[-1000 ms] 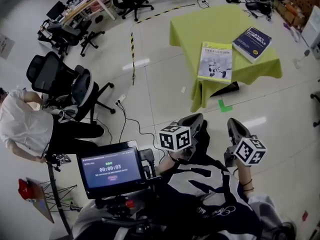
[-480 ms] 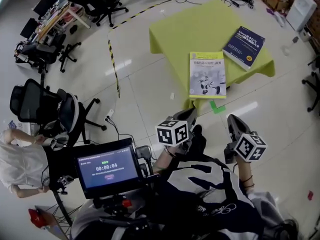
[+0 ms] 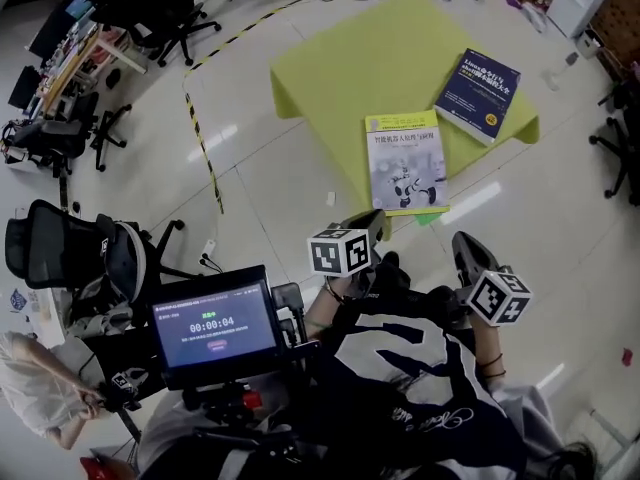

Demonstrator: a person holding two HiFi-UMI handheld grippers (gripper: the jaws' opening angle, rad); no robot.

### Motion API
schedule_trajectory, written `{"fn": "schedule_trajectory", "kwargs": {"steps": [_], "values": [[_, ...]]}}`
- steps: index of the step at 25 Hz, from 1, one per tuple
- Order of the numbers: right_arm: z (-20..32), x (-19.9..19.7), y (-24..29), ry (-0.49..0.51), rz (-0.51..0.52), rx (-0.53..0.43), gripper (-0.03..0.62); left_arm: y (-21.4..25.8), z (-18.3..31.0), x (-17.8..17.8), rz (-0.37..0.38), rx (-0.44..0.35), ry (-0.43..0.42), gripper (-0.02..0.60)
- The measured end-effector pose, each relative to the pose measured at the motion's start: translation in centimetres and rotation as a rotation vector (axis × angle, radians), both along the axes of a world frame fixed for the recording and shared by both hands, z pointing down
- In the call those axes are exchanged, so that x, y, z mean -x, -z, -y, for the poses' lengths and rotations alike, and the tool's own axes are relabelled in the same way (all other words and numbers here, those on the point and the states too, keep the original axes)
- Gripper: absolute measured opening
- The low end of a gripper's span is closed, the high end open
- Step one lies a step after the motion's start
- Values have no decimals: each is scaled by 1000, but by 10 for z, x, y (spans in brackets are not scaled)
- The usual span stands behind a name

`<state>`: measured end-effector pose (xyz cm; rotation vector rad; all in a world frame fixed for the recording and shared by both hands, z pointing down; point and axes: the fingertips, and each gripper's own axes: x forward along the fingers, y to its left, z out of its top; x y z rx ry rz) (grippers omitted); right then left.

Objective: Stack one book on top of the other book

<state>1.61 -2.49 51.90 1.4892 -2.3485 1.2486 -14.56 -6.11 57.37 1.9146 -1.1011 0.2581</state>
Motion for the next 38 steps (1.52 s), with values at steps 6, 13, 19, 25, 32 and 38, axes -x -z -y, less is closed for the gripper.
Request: {"fn": "schedule_trajectory", "kwargs": {"steps": [6,13,19,25,32,38], "values": [[1,-7,-16,-6,6,51,-3,-36,13,-14,37,78,-72,5],[33,-7,-39,73,53,94,112,-64,32,-17,66,152,-57,5],[75,0,-85,179,94,197,215,-65,38,-18,36,181,-7,5],[100,10,-126,304,115,300,272,-64,39,-10,42,198,57,5],[105,35,-139,365,327,397,268,-55,20,19,47,208,190,5],[106,31,-139,362,341,386,136,-56,4,37,36,225,291,5]]}}
